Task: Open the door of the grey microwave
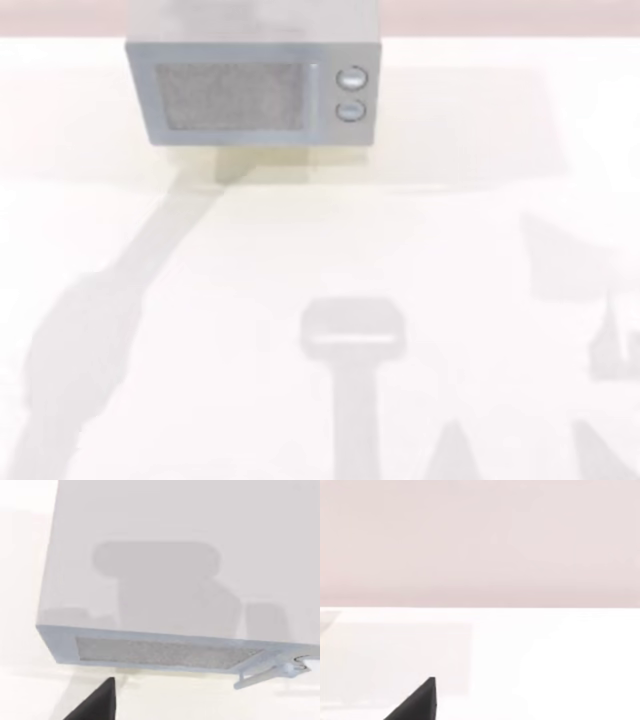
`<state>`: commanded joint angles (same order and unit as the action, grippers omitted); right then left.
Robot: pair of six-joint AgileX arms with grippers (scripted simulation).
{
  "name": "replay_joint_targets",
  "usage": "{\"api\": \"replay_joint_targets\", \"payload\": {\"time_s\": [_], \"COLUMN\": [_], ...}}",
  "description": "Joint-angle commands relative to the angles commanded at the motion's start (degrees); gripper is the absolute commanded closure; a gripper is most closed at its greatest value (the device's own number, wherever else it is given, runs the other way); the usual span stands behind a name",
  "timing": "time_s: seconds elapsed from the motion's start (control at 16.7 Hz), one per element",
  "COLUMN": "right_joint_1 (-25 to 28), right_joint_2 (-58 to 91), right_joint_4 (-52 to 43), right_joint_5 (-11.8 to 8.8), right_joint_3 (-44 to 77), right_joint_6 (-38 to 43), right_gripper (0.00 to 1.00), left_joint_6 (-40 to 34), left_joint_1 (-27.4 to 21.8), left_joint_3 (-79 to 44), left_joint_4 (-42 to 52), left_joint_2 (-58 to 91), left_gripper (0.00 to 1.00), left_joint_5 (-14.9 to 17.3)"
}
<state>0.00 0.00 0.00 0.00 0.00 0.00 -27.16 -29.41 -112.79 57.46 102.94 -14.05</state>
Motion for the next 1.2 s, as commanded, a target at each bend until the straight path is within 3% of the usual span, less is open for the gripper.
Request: {"api": "replay_joint_targets", "payload": {"time_s": [0.24, 0.54, 0.9, 1.2], "right_joint_1": [0.0, 0.0, 0.0, 0.0], "right_joint_2": [0.0, 0.0, 0.0, 0.0], "right_joint_4": [0.0, 0.0, 0.0, 0.0], "right_joint_5": [0.0, 0.0, 0.0, 0.0], "right_joint_3": [0.0, 0.0, 0.0, 0.0], "right_joint_6": [0.0, 0.0, 0.0, 0.0], "right_gripper": [0.00, 0.00, 0.00, 0.00], "left_joint_6": [-3.7, -5.6, -5.5, -3.9], "left_joint_1": [-4.4, -6.9, -6.6, -5.1], "left_joint_3": [-15.6, -23.2, -23.0, -18.6], "left_joint_4": [9.4, 15.3, 15.1, 7.3], "left_joint_2": [15.9, 25.0, 25.2, 27.9], "left_gripper": [0.00, 0.00, 0.00, 0.00], "left_joint_5": [-2.2, -3.5, -3.4, -2.7]}}
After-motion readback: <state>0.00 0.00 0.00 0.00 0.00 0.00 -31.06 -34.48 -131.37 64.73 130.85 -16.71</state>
